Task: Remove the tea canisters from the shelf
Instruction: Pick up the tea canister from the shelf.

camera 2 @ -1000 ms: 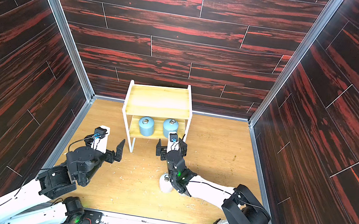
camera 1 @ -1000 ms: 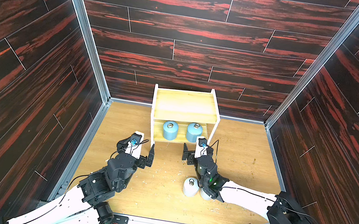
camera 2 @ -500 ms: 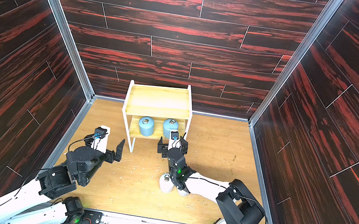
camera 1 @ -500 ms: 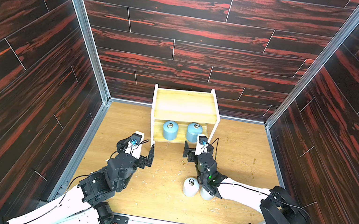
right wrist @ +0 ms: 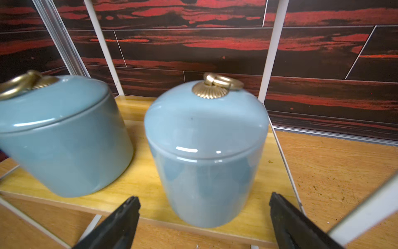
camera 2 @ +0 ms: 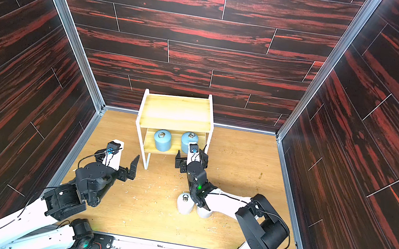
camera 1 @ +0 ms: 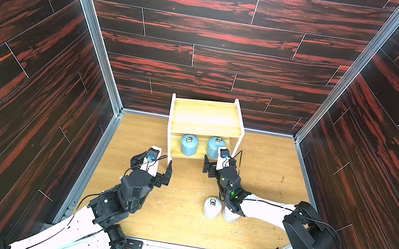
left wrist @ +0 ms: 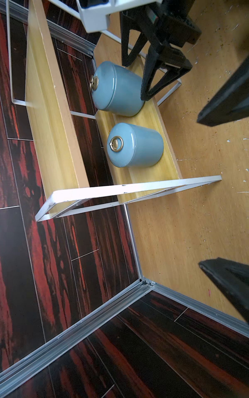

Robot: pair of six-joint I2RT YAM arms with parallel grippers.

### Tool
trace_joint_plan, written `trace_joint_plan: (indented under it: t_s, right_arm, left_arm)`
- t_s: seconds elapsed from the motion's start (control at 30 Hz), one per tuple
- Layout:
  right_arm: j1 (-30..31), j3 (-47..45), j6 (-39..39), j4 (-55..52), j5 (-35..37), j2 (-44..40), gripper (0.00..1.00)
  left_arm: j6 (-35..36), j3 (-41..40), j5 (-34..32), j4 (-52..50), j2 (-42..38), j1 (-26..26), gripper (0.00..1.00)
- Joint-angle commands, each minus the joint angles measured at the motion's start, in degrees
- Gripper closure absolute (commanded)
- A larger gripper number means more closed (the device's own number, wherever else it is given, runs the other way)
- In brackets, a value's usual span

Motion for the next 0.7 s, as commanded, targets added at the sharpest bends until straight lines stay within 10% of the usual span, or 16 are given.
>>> trace_joint_plan:
  t_s: [0.0,0.67]
  right_arm:
    - [-0.7,2.1,-0.4,2.3,-1.0,1.1,0.02]
    - [-2.5,4.0,-1.7,5.5,-3.8,5.1,0.02]
  left_arm:
    - [0.6,-0.3,-0.6,0.3,0.2,0.4,0.0]
    - [1.2,0.1,0.0,0.8,1.6,0.7,0.0]
